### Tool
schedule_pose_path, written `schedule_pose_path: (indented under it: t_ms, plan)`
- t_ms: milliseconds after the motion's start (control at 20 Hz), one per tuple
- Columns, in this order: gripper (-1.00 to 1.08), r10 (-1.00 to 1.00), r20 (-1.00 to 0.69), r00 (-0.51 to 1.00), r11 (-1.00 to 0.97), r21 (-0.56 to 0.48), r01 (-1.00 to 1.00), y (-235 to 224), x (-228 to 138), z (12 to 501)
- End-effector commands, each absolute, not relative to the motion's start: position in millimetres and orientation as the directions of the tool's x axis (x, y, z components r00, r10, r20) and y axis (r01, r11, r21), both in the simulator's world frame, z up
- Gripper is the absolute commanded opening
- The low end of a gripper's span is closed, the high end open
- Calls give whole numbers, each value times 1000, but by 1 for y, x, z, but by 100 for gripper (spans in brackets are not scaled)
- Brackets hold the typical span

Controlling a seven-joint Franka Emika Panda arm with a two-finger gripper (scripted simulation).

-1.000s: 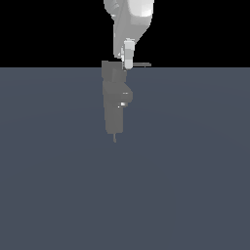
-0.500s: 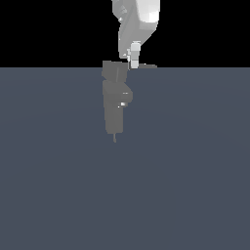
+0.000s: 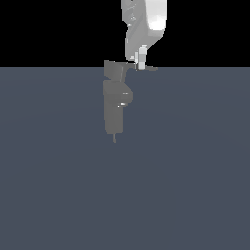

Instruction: Turn on the faucet by rotating a designated handle.

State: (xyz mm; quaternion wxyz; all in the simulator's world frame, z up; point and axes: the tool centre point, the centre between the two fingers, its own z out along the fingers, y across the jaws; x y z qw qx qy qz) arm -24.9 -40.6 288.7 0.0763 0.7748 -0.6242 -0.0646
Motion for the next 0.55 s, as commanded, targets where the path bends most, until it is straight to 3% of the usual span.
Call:
schedule_pose_path:
  t_ms: [0, 500]
  plan:
    - [-100, -984, 1, 181, -177, 199, -964, -65, -19, 286]
    - [-100, -985, 2, 172, -169, 196, -966, -88, 5, 284]
